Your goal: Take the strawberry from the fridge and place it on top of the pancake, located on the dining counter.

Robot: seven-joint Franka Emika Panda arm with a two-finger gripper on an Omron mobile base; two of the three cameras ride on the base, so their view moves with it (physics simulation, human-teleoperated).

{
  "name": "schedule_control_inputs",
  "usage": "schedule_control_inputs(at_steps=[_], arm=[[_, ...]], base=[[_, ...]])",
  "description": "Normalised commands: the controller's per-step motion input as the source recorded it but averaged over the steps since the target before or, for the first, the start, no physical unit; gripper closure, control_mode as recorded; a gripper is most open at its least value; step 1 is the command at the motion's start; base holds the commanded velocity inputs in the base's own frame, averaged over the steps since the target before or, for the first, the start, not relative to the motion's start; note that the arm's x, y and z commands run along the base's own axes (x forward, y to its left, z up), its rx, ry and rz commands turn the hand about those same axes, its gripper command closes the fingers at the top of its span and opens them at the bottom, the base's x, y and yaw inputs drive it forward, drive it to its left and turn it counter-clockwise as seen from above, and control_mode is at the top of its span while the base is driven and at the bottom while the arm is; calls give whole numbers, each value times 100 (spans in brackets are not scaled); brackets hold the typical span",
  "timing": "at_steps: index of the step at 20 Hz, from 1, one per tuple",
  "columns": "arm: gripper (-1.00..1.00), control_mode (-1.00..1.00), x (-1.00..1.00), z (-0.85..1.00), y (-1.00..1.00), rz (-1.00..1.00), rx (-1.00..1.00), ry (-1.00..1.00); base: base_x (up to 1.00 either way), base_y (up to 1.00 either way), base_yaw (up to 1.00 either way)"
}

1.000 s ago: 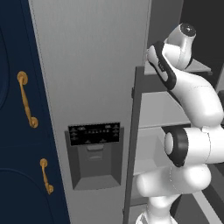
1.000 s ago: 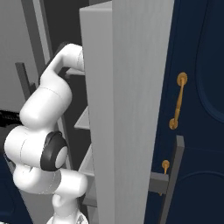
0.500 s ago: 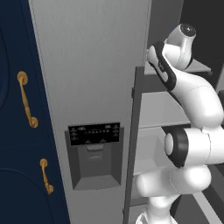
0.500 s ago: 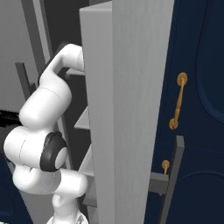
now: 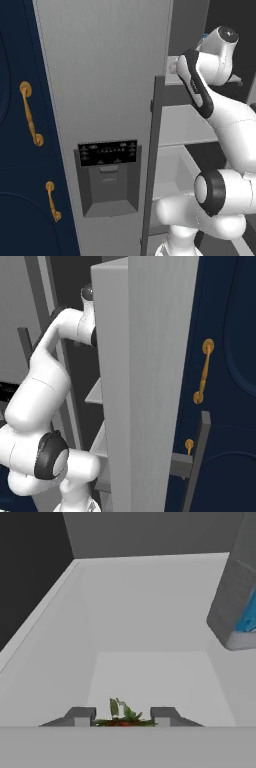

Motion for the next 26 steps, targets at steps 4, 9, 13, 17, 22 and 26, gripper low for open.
schedule_control_inputs(at_steps=[4,9,13,17,22,26], arm=[[100,-100,-100,0,47,0,-5,-5],[100,-100,-100,0,35,0,-4,0],[100,-100,-99,0,15,0,0,8],[100,-100,-100,-6,19,0,0,5],[100,-100,-100,-38,34,0,1,-3],[100,-100,-96,-19,24,-1,3,10]], base=[[0,0,0],[0,0,0],[0,0,0],[0,0,0],[0,0,0],[0,0,0]])
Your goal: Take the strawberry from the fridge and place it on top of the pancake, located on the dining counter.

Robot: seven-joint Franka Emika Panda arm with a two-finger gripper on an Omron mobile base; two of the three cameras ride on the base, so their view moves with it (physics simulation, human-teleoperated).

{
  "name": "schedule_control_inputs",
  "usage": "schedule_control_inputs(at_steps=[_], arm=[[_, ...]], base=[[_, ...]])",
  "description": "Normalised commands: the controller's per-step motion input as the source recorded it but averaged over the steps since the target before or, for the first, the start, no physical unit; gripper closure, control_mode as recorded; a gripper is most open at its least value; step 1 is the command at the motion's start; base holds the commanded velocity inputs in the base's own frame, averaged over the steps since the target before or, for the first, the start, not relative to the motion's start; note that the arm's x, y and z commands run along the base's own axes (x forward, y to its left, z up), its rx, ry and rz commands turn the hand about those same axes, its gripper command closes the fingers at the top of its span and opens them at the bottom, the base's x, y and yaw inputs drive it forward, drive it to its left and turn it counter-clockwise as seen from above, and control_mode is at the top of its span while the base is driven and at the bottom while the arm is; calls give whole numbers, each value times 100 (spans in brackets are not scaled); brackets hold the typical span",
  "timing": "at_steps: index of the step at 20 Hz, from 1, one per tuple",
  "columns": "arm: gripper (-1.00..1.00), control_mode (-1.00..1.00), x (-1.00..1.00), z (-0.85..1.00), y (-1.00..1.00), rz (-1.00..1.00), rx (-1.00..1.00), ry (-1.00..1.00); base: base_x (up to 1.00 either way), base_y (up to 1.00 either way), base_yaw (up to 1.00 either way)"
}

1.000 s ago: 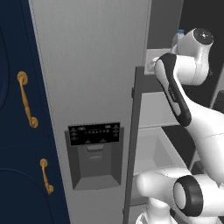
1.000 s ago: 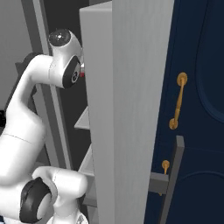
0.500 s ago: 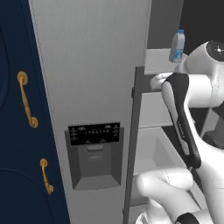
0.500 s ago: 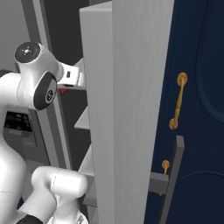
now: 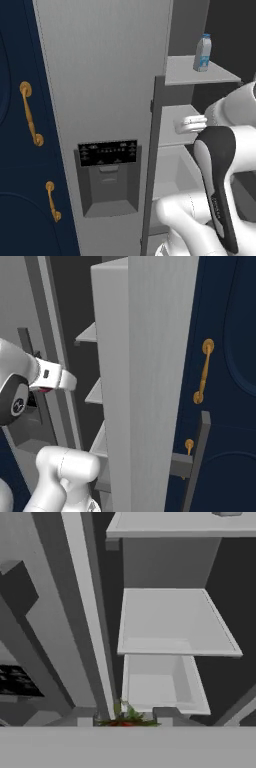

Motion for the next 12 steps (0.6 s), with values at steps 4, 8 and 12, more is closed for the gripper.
schedule_control_inputs(at_steps=[4,8,12], arm=[[100,-100,-73,-1,0,0,0,3],[100,-100,-65,5,1,0,0,0],[100,-100,-66,17,9,0,0,0]], base=[[0,0,0],[0,0,0],[0,0,0]])
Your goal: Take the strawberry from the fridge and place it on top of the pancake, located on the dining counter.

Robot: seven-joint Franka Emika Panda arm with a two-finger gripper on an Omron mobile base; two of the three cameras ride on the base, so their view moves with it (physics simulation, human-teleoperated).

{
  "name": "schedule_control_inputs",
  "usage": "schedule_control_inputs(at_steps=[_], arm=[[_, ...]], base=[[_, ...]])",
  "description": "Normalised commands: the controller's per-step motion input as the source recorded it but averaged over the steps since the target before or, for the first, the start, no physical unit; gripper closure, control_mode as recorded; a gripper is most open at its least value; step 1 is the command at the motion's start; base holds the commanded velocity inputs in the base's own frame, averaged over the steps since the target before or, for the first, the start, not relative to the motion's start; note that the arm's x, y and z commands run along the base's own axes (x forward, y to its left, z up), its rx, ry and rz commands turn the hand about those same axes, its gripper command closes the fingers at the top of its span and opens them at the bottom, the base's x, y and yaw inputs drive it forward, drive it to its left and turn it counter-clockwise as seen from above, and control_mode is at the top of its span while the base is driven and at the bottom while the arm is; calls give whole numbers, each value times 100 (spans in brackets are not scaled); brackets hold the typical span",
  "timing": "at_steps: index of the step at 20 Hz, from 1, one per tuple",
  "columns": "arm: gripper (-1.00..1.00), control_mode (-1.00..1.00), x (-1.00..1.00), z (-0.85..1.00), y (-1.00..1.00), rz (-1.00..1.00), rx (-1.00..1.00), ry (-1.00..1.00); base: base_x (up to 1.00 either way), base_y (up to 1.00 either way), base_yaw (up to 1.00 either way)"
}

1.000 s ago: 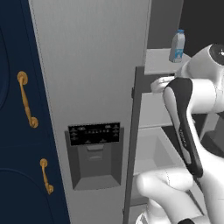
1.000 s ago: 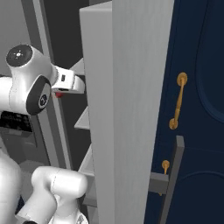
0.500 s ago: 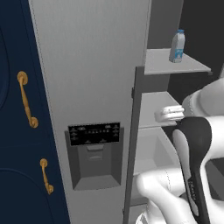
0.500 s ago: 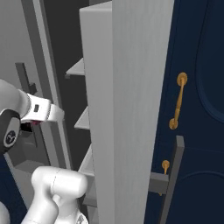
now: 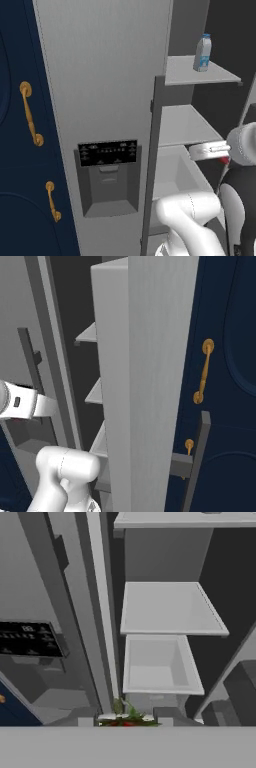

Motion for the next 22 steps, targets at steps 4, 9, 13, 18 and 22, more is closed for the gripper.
schedule_control_inputs(at_steps=[4,9,13,18,22], arm=[[100,100,-9,4,1,0,0,0],[100,100,0,0,0,0,0,0],[100,100,0,0,0,0,0,0],[100,100,0,0,0,0,0,0],[100,100,0,0,0,0,0,0]], base=[[-22,11,0],[-90,33,0],[-100,51,6],[-100,86,30],[-77,76,64]])
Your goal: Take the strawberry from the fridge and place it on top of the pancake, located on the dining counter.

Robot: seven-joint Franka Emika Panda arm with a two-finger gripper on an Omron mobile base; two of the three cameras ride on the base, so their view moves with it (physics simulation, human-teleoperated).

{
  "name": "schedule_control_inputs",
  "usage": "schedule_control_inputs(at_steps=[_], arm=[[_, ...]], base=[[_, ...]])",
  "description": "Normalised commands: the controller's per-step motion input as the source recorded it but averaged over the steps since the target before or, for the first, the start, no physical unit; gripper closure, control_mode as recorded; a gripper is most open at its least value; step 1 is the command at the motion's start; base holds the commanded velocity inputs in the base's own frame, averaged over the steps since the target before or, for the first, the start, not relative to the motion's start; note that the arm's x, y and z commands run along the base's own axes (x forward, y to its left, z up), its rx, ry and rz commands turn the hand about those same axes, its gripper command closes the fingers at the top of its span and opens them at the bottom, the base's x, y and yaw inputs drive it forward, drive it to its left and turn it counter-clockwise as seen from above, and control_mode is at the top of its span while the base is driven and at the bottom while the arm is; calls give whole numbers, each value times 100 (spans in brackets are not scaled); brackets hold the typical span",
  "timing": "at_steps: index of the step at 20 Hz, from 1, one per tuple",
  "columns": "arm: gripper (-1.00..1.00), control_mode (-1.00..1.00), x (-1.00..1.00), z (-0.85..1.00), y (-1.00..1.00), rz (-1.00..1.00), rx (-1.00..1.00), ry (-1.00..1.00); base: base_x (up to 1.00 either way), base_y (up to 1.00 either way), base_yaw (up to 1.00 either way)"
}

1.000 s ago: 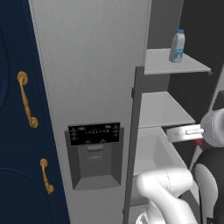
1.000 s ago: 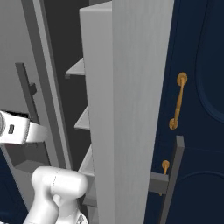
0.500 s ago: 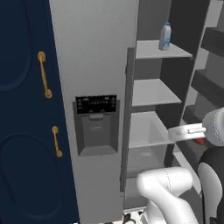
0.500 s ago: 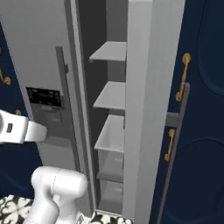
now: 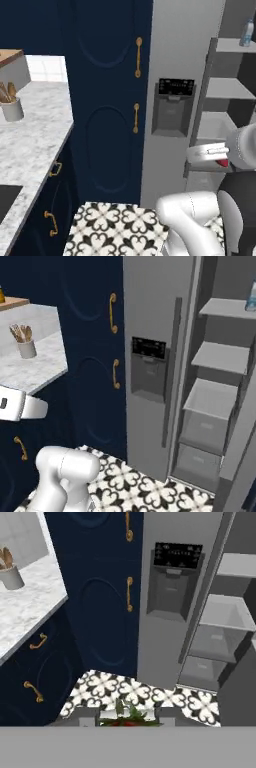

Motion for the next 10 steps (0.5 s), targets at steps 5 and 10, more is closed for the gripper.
schedule_control_inputs(at_steps=[5,10], arm=[[100,100,0,0,0,0,0,0],[100,100,0,0,0,0,0,0]], base=[[-34,35,96],[-26,11,100]])
